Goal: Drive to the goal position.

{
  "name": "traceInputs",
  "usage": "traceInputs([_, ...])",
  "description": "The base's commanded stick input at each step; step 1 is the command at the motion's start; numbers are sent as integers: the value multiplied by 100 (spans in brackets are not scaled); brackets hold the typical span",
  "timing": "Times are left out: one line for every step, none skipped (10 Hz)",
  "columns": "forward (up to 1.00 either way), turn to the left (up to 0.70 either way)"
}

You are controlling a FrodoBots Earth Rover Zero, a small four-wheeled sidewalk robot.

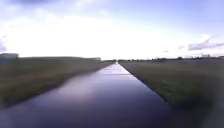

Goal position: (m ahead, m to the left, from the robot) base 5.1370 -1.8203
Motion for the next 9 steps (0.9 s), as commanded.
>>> traceInputs([45, 0])
traceInputs([45, 0])
traceInputs([45, 0])
traceInputs([45, 0])
traceInputs([45, 0])
traceInputs([45, 0])
traceInputs([45, 0])
traceInputs([45, 0])
traceInputs([45, 0])
